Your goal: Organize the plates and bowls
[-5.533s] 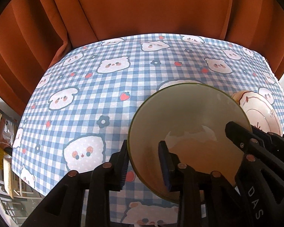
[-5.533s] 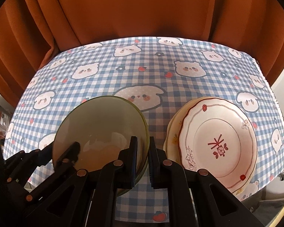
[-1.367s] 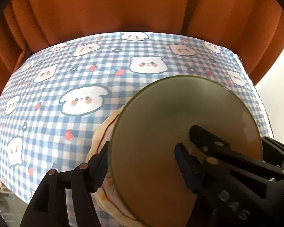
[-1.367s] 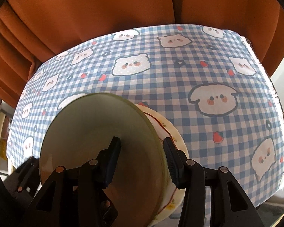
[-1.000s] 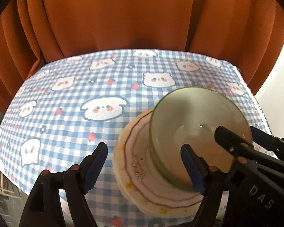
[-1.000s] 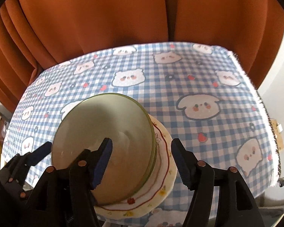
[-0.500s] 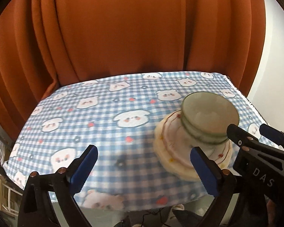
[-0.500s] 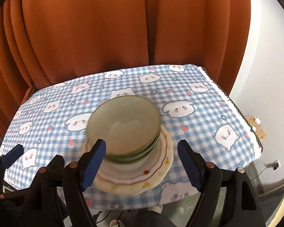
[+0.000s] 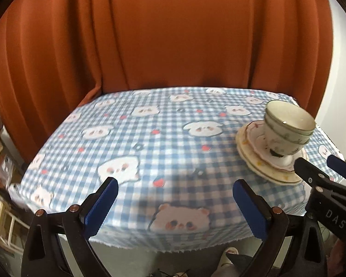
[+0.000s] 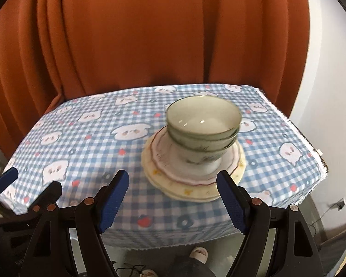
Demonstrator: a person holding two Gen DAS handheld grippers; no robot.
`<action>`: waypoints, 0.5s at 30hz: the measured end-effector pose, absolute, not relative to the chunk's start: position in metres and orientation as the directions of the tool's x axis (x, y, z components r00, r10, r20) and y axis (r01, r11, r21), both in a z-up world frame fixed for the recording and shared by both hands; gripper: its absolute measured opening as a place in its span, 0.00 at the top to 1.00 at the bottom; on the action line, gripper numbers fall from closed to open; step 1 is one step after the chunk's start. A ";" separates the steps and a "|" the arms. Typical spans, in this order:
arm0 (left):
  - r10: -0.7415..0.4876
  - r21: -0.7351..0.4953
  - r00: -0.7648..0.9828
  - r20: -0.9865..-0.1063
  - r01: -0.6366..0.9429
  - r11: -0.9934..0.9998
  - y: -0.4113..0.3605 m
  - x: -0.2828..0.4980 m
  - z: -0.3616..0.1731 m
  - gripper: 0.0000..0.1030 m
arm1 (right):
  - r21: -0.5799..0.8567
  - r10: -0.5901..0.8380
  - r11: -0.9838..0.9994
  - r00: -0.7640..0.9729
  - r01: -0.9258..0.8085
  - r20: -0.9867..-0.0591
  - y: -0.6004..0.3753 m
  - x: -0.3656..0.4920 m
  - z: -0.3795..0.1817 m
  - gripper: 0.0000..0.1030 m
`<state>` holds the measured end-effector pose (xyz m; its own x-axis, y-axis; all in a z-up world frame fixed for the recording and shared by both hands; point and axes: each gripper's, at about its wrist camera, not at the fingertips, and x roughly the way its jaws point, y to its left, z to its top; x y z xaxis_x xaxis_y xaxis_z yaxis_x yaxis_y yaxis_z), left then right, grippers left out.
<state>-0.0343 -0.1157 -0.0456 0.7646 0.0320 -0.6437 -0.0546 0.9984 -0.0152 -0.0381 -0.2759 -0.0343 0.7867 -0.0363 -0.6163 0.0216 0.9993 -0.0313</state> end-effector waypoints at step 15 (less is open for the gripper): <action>0.023 -0.031 0.773 -0.634 -0.055 0.998 -0.114 -0.037 -0.048 0.02 | -0.035 -0.031 0.999 0.798 0.013 -0.602 -0.266 -0.043 -0.044 0.21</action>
<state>-0.0371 -0.1138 -0.0480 0.7731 0.0226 -0.6339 -0.0549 0.9980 -0.0313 -0.0432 -0.2664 -0.0444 0.7979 -0.0309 -0.6021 0.0125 0.9993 -0.0346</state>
